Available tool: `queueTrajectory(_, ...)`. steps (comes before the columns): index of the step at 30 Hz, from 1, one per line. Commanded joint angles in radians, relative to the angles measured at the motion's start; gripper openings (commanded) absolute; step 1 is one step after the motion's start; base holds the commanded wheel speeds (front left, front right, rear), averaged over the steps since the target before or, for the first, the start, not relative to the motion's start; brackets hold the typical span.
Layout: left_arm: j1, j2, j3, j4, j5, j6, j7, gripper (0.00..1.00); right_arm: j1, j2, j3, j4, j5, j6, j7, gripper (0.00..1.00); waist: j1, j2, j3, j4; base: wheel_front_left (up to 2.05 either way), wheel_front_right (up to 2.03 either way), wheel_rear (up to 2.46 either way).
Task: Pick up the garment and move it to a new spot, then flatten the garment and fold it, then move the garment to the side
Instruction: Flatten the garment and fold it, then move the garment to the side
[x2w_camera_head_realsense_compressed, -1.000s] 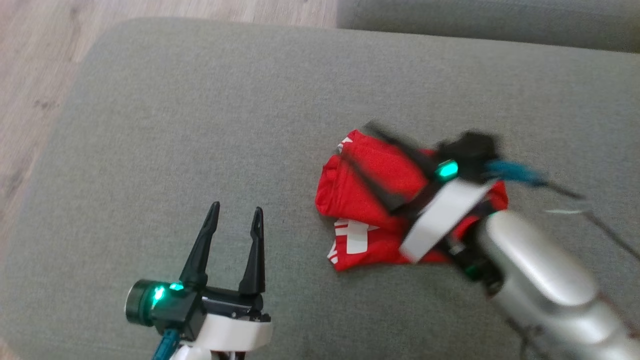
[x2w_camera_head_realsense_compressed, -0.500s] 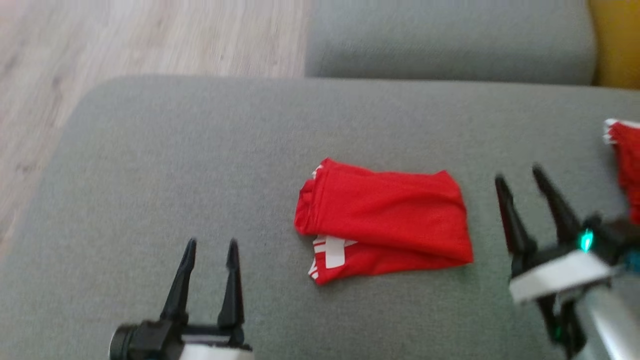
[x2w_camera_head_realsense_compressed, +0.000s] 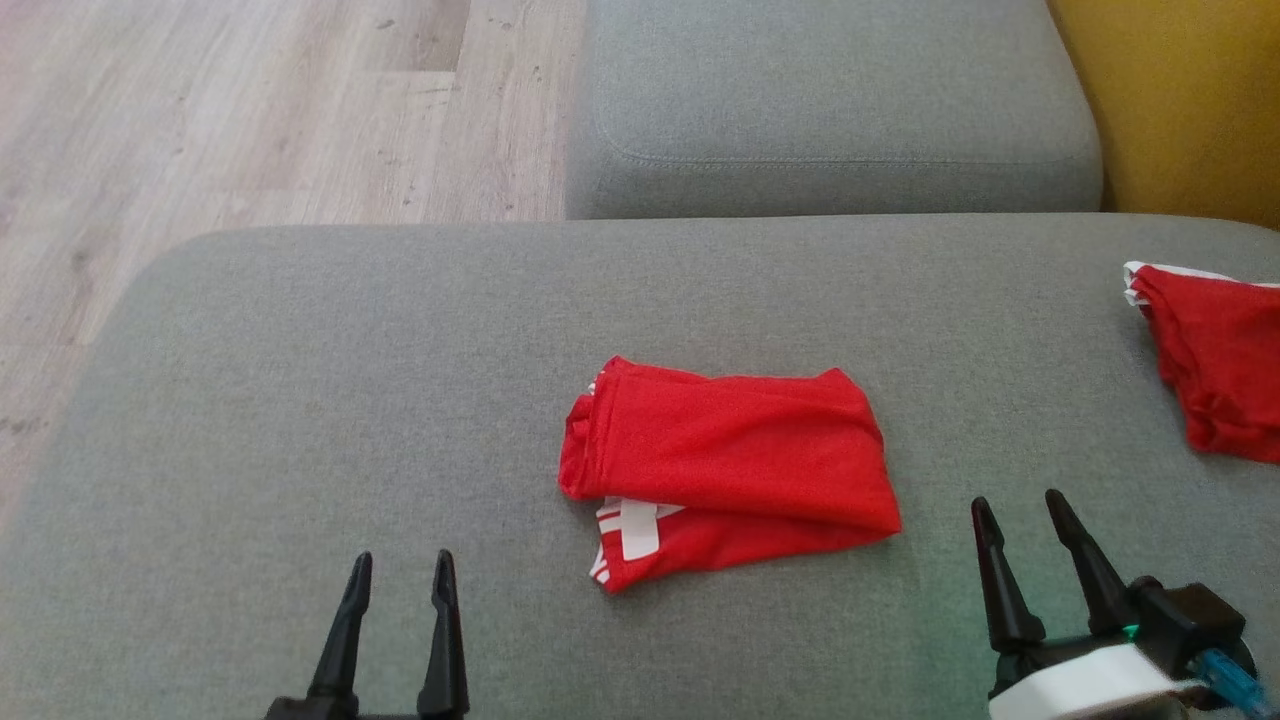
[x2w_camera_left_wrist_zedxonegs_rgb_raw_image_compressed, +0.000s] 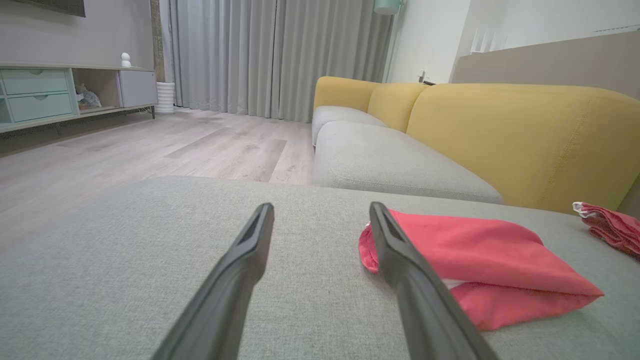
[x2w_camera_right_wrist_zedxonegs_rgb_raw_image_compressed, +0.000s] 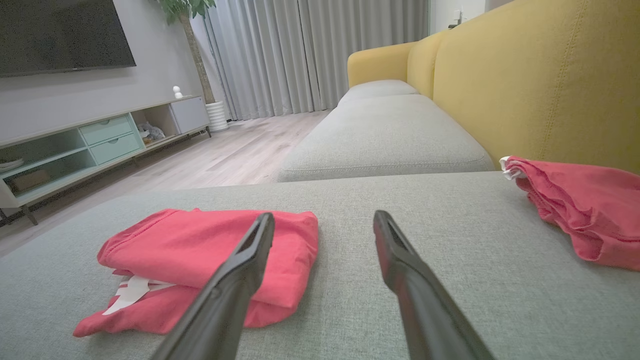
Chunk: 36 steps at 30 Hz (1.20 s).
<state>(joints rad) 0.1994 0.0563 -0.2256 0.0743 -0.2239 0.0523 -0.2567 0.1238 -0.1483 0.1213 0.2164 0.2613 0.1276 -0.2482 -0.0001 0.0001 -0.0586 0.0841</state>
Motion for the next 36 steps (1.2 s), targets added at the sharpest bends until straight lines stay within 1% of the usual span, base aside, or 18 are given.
queueTrajectory(1, -0.022, -0.006, 0.036, -0.025, 0.019, -0.001, -0.005, 1.00, -0.021, -0.006, 0.011, -0.036, -0.010, 0.003, -0.013, 1.00, 0.0001, -0.0001, -0.002, -0.001, 0.00, 0.00, 0.00)
queueTrajectory(7, -0.019, -0.006, 0.037, -0.018, 0.043, -0.007, -0.005, 1.00, -0.016, 0.004, 0.001, -0.034, -0.023, 0.003, -0.013, 1.00, 0.0001, -0.0001, -0.006, -0.001, 0.00, 0.00, 0.00)
queueTrajectory(18, -0.010, -0.006, 0.040, -0.012, 0.061, -0.011, -0.005, 1.00, -0.024, 0.005, 0.013, -0.030, -0.037, 0.003, -0.013, 1.00, 0.0001, -0.0001, 0.002, -0.013, 0.00, 0.00, 0.00)
queueTrajectory(24, -0.018, -0.006, 0.037, -0.020, 0.072, -0.013, -0.005, 1.00, -0.046, 0.008, 0.015, -0.005, -0.037, 0.003, -0.014, 1.00, 0.0001, -0.0001, 0.025, -0.013, 0.00, 0.00, 0.00)
queueTrajectory(27, -0.024, -0.006, 0.035, -0.024, 0.074, -0.011, -0.005, 1.00, -0.066, 0.008, 0.023, 0.024, -0.030, 0.003, -0.014, 1.00, 0.0001, -0.0001, 0.039, -0.011, 0.00, 0.00, 0.00)
queueTrajectory(29, -0.031, -0.006, 0.032, -0.028, 0.076, -0.007, -0.005, 1.00, -0.099, 0.002, 0.042, 0.064, -0.023, 0.003, -0.014, 1.00, 0.0001, -0.0001, 0.054, -0.009, 0.00, 0.00, 0.00)
queueTrajectory(32, -0.041, -0.006, 0.027, -0.026, 0.080, 0.001, -0.005, 1.00, -0.164, -0.010, 0.066, 0.156, -0.030, 0.003, -0.012, 1.00, 0.0001, -0.0001, 0.082, -0.009, 0.00, 0.00, 0.00)
queueTrajectory(36, -0.066, -0.006, 0.017, -0.029, 0.085, 0.006, -0.005, 1.00, -0.283, 0.007, 0.074, 0.271, -0.018, 0.003, 0.035, 1.00, 0.0001, -0.0001, 0.119, -0.005, 0.00, 0.00, 0.00)
